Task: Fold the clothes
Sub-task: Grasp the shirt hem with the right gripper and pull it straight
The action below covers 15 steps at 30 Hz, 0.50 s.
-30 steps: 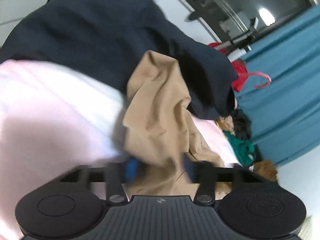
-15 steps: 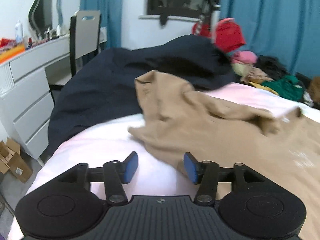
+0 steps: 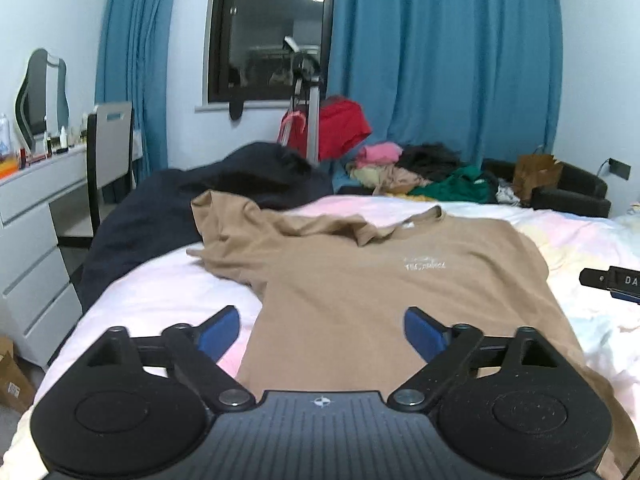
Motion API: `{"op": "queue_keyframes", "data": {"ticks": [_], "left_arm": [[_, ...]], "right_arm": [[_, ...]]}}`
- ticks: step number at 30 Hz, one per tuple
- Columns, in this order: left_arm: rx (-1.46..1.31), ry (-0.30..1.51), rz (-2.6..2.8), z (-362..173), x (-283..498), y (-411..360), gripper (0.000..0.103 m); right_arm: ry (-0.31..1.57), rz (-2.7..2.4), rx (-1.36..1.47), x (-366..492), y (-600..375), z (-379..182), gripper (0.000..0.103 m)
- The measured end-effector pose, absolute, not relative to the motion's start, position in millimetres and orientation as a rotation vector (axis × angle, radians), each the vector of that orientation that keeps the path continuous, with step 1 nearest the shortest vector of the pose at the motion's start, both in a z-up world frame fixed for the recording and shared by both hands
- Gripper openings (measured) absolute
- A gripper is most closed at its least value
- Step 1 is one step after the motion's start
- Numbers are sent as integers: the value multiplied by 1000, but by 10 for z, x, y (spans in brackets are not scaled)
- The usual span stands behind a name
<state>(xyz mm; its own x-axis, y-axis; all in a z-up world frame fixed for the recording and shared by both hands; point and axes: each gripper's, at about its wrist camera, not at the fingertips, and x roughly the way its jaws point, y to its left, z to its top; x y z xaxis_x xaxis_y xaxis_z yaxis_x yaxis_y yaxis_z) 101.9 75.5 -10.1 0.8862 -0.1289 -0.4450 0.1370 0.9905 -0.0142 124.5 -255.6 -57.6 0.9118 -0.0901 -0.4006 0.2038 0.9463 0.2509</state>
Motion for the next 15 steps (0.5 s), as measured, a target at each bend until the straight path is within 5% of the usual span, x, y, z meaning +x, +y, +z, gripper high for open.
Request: {"op": "queue_keyframes", "data": {"ticks": [2, 13, 15], "left_arm": [[4, 455, -159, -105, 981, 747, 101], [-14, 504, -272, -383, 1119, 600, 103], [-25, 514, -269, -418, 1154, 576, 103]], "right_arm": [[391, -133, 339, 1182, -2608, -563, 103], [391, -184, 786, 1563, -3505, -746, 103], [392, -170, 943, 1699, -3781, -932, 90]]}}
